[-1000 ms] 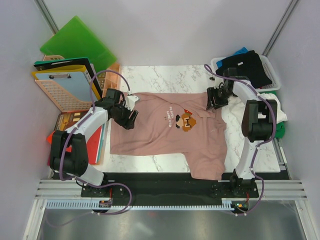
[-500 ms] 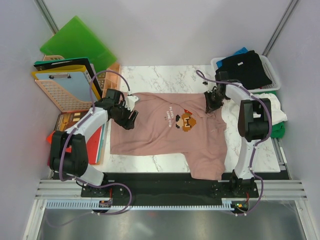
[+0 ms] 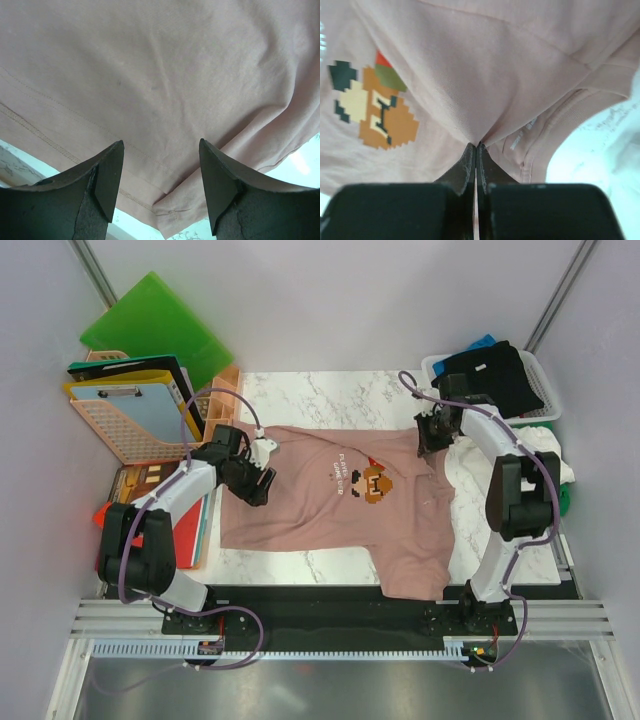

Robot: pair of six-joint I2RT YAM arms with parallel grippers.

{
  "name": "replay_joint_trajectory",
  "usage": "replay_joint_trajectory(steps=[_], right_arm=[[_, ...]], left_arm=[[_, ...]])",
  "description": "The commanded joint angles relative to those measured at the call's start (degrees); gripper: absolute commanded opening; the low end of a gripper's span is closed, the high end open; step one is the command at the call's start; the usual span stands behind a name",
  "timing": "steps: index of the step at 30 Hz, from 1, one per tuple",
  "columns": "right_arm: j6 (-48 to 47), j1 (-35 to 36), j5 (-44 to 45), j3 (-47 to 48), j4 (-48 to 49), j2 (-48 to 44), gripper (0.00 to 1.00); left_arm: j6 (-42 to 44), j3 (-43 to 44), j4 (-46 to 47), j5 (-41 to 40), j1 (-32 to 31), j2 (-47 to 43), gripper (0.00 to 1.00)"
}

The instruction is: Fold and stack the t-shirts

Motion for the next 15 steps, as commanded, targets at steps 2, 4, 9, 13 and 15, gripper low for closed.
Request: replay_joint_trajectory(steps=[2,4,9,13,15], right_arm=[[-0.9,0.5,-2.1,2.2,-3.0,-6.7,0.0],[-1.1,0.5,-2.2,2.6,-3.8,-7.8,0.0],[-2.5,0.5,0.2,3.0,-4.3,-9.8,0.0],[-2.1,0.5,3.7,3.2,-1.4,-8.5,0.0],[-1.6,0.4,4.9,3.1,0.0,-8.1,0.0]], left_arm=[[-0.1,-0.6,2.5,-0.7,-0.2,-1.5,0.68],[-0.1,-0.5,2.5,-0.7,-0.3,-1.7,0.69],[-0.1,-0.8,2.7,-0.4,-0.4,-1.9,0.68],[-0.4,-1.5,3.4,-0.4,-0.6,-2.5,0.68],[-0.2,-2.0,3.4,-0.8,-0.6,-2.6,0.69]])
